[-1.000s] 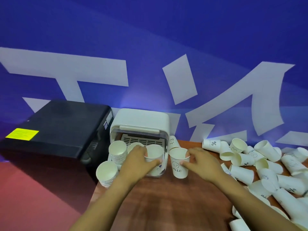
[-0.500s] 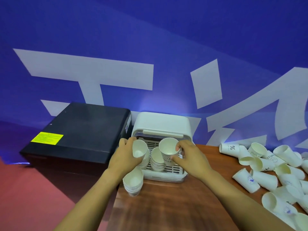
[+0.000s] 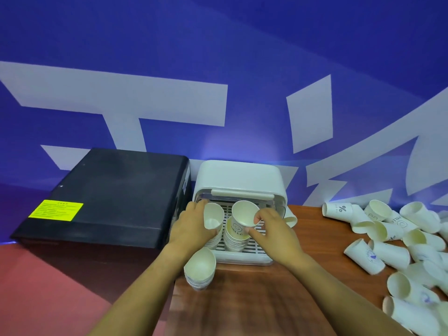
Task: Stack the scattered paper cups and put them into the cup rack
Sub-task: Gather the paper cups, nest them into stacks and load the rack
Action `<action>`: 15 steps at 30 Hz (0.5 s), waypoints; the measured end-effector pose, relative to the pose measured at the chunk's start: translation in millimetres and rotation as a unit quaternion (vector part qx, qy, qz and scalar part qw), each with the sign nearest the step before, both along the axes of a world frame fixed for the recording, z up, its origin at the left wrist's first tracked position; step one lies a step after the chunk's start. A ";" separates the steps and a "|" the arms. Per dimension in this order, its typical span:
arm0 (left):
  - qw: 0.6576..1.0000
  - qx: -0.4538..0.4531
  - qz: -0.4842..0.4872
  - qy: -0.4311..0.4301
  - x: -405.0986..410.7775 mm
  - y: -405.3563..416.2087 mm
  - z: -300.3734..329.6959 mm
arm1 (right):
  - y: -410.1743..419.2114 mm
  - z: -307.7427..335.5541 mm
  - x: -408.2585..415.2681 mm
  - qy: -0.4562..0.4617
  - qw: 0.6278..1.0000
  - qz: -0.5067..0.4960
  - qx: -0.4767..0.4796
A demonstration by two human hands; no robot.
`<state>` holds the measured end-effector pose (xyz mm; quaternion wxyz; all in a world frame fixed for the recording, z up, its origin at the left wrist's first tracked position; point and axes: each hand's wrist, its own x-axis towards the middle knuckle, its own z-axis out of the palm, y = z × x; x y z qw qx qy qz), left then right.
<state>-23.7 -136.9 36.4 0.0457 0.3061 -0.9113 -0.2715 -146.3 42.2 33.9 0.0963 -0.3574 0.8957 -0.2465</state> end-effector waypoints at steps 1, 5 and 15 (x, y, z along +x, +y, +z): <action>1.000 0.002 -0.002 -0.012 -0.8 0.1 -2.2 | 0.7 -1.8 -0.5 -0.007 1.000 0.000 0.014; 0.998 0.005 -0.009 -0.058 -5.6 1.4 -7.1 | 4.6 -7.4 -3.9 -0.016 0.998 0.022 0.054; 0.999 0.013 0.017 -0.023 -6.2 25.8 0.2 | 28.0 -0.2 -17.1 -0.028 0.997 0.054 0.047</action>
